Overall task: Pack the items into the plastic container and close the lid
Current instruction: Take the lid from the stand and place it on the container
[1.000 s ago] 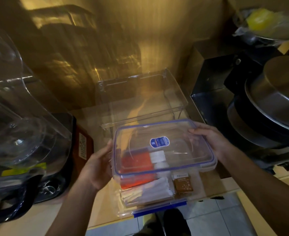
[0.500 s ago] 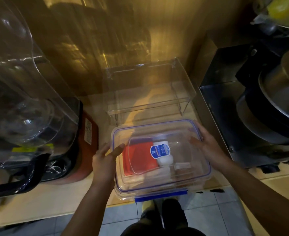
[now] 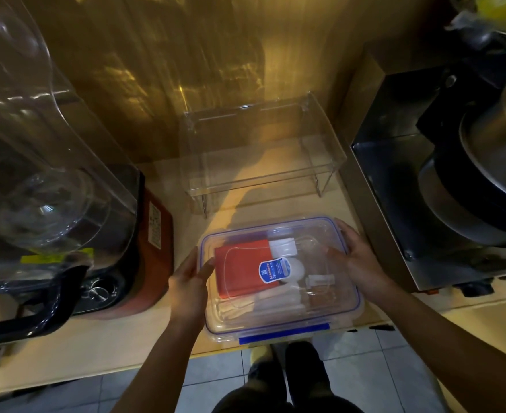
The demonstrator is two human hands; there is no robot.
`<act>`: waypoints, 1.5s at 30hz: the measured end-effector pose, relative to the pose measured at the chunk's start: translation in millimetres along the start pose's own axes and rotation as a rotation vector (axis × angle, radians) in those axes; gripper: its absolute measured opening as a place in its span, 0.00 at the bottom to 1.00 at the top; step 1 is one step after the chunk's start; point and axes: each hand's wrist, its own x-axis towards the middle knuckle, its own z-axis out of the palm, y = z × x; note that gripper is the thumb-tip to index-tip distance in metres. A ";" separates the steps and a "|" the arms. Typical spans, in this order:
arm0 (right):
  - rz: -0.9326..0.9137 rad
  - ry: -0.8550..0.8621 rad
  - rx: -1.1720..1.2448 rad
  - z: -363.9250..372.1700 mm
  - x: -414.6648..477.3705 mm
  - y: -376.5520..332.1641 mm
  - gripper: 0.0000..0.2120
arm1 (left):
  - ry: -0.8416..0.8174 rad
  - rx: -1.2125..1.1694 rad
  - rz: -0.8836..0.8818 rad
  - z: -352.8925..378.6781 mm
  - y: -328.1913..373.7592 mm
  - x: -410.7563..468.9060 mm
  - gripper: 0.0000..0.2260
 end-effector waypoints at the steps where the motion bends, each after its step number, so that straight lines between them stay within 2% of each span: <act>1: -0.001 -0.004 -0.002 0.7 2.4 -2.2 0.28 | -0.006 -0.007 0.007 -0.1 0.1 3.5 0.14; 8: -0.003 0.027 -0.040 9.9 27.0 -31.7 0.28 | 0.050 0.047 0.026 11.8 10.2 48.5 0.12; 13: -0.026 0.167 -0.132 16.7 39.3 -41.9 0.22 | 0.053 0.180 0.054 20.0 16.6 66.9 0.17; 15: -0.013 0.197 -0.186 16.4 40.5 -38.1 0.25 | 0.040 0.230 0.058 18.8 14.4 66.9 0.20; 17: -0.020 0.178 -0.218 12.2 38.8 -30.0 0.26 | 0.029 0.274 0.022 14.6 7.2 62.7 0.25; 19: -0.068 0.143 -0.247 7.7 36.6 -22.0 0.21 | 0.022 0.305 0.002 10.8 -3.7 56.7 0.28; 24: -0.156 0.102 -0.284 8.9 37.1 -10.6 0.15 | -0.057 0.288 0.124 11.7 -18.1 38.8 0.22; 29: -0.185 0.126 -0.355 9.4 34.5 -8.7 0.17 | 0.016 0.547 0.274 14.3 -18.3 35.2 0.23; 32: -0.171 0.132 -0.457 11.1 33.9 -11.3 0.20 | 0.013 0.933 0.484 15.6 -11.9 33.1 0.22; 34: -0.221 0.152 -0.702 8.4 36.1 -12.5 0.23 | -0.029 1.170 0.639 15.3 -7.6 34.2 0.23; 36: -0.335 0.177 -0.998 4.8 40.9 -15.1 0.26 | -0.084 1.244 0.703 18.4 -2.3 36.3 0.25; 38: -0.415 0.145 -1.101 1.8 48.9 -20.4 0.27 | -0.098 1.268 0.689 25.0 0.2 42.0 0.28; 41: -0.375 0.082 -1.105 3.8 58.4 -23.0 0.30 | -0.083 1.326 0.598 34.0 -0.3 51.5 0.33; 45: -0.376 0.098 -1.128 8.1 59.5 -21.2 0.31 | -0.081 1.355 0.544 36.1 -2.8 53.9 0.36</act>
